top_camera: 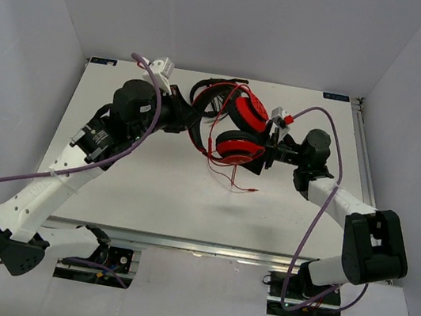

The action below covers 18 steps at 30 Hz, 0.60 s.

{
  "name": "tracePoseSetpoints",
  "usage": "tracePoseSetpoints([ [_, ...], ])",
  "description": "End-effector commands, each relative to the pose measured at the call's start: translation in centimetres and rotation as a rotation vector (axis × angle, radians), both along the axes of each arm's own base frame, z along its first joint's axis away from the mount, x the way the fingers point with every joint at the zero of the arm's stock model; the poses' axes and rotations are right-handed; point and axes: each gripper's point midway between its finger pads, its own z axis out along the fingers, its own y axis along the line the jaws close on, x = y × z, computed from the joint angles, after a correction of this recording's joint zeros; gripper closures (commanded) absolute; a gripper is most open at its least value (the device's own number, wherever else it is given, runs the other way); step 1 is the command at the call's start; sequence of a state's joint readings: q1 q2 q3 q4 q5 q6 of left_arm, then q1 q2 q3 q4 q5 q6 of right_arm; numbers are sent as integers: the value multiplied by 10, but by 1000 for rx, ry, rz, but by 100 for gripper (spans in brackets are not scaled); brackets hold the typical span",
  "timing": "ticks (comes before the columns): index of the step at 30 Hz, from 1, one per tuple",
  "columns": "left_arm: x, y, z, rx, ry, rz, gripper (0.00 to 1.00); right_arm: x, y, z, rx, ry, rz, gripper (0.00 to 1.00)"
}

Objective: Wrap the headphones

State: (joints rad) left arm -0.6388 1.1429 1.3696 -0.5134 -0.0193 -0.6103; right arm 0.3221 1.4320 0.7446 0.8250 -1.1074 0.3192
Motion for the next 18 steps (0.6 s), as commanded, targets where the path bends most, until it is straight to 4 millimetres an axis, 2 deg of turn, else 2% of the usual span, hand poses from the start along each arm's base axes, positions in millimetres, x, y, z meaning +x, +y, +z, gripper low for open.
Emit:
tracePoseSetpoints([
  [1, 5, 1, 52, -156, -71, 56, 100, 13, 16, 28, 65, -56, -30, 18],
  [7, 12, 7, 61, -203, -67, 120, 100, 14, 37, 9, 37, -57, -81, 3],
  [14, 19, 18, 77, -281, -69, 215, 100, 21, 41, -12, 30, -89, -178, 2],
  [18, 27, 32, 87, -338, -71, 318, 100, 6, 39, -28, 30, -116, -145, 2],
])
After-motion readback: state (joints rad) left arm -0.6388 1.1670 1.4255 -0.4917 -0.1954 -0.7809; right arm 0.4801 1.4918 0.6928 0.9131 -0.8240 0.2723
